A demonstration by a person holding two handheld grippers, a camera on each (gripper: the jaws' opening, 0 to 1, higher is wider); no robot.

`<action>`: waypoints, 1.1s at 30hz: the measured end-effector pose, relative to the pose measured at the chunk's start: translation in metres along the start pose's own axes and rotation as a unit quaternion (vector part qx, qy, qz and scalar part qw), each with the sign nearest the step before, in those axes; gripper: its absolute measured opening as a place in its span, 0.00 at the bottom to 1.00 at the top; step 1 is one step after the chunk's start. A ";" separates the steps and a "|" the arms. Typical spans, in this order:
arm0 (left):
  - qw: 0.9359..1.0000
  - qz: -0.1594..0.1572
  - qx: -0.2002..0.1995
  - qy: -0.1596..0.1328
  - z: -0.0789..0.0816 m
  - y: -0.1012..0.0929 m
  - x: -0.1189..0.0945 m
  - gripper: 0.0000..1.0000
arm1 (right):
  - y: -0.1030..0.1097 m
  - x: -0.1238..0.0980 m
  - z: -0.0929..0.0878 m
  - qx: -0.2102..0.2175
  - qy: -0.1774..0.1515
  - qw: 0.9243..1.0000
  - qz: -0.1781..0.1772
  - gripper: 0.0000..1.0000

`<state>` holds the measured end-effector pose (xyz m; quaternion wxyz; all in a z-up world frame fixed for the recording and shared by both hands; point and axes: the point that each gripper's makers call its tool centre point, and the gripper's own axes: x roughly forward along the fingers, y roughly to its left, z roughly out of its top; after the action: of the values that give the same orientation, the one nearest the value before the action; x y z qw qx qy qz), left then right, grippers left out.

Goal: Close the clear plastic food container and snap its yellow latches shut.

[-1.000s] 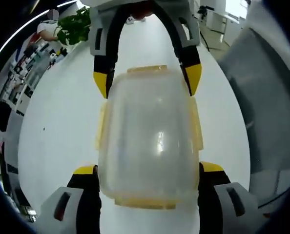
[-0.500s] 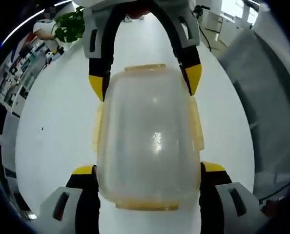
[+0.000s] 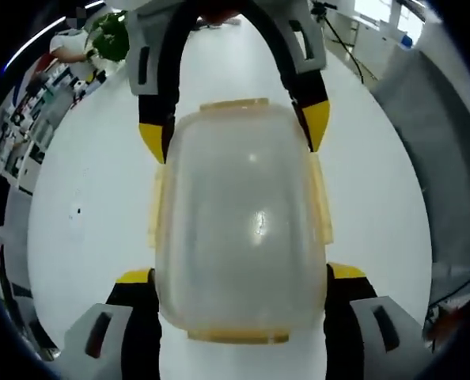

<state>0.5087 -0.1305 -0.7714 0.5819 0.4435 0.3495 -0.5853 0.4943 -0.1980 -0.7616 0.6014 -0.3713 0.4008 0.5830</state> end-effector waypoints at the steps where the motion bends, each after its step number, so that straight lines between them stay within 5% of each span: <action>1: 1.000 0.000 0.001 0.002 0.000 0.003 0.001 0.84 | -0.004 0.000 0.000 0.001 0.000 1.000 -0.001 0.77; 7: 1.000 0.002 0.010 0.014 -0.002 0.009 0.004 0.85 | -0.009 0.002 0.000 0.005 0.000 1.000 0.000 0.78; 10: 0.992 0.038 0.096 0.075 -0.018 0.012 0.007 0.86 | -0.009 0.001 0.000 0.010 -0.006 1.000 -0.003 0.78; 13: 0.997 0.026 0.061 0.046 -0.011 0.011 0.006 0.86 | -0.009 0.001 0.001 0.011 -0.006 1.000 -0.005 0.78; 30: 0.999 0.010 0.023 0.021 -0.001 0.007 0.000 0.84 | -0.008 0.001 -0.006 0.000 0.016 1.000 -0.015 0.83; 33: 1.000 0.020 0.018 0.012 0.003 0.009 -0.006 0.82 | -0.014 -0.010 0.005 0.048 -0.031 0.998 -0.026 0.89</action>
<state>0.5169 -0.1323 -0.7640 0.5812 0.4674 0.3370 -0.5746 0.5081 -0.1976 -0.7506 0.6454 -0.3338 0.3999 0.5587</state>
